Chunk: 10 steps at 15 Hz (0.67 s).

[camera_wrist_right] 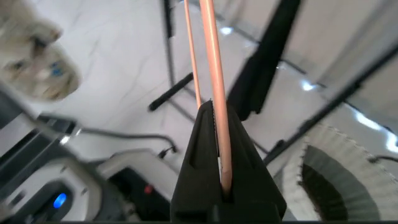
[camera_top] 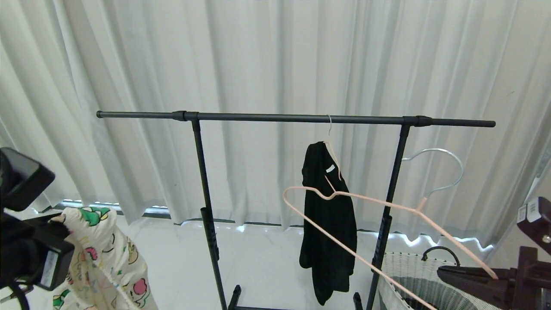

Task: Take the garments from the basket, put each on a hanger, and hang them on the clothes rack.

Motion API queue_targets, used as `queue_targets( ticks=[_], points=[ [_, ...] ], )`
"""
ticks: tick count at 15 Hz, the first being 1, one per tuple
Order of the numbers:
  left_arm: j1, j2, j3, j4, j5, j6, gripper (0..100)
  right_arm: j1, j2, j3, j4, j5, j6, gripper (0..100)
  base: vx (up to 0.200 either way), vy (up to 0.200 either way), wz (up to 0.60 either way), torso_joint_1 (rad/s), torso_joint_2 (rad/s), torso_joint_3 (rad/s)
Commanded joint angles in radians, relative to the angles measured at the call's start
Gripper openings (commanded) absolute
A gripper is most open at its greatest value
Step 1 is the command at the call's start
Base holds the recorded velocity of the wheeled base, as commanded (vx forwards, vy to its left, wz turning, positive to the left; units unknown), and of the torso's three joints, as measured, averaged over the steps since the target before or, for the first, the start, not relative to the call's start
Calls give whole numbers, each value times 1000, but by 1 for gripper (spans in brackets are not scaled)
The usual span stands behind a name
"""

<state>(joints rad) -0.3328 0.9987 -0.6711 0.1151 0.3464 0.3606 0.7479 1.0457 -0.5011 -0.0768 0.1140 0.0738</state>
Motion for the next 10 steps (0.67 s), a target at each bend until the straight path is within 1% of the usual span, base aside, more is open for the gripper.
queue_targets(
  ticks=[1,2,4,7,8,10],
  points=[
    [-14,232,-140,0,72,-91,0,130,53,3,-8,-1,47,0,0,0,0,0,0,0],
    [-51,296,-196,0,77,-169,0,186,66,3,-8,-2,61,0,0,0,0,0,0,0],
    [-135,385,-260,0,83,-304,0,255,99,1,-14,-4,66,0,0,0,0,0,0,0],
    [-244,488,-321,0,114,-509,0,295,152,-1,-107,-4,75,0,0,0,0,0,0,0],
    [-275,508,-344,0,135,-540,0,298,174,-2,-138,-5,77,0,0,0,0,0,0,0],
    [-287,528,-354,-8,149,-543,0,297,198,-4,-169,-7,84,0,0,0,0,0,0,0]
  ],
)
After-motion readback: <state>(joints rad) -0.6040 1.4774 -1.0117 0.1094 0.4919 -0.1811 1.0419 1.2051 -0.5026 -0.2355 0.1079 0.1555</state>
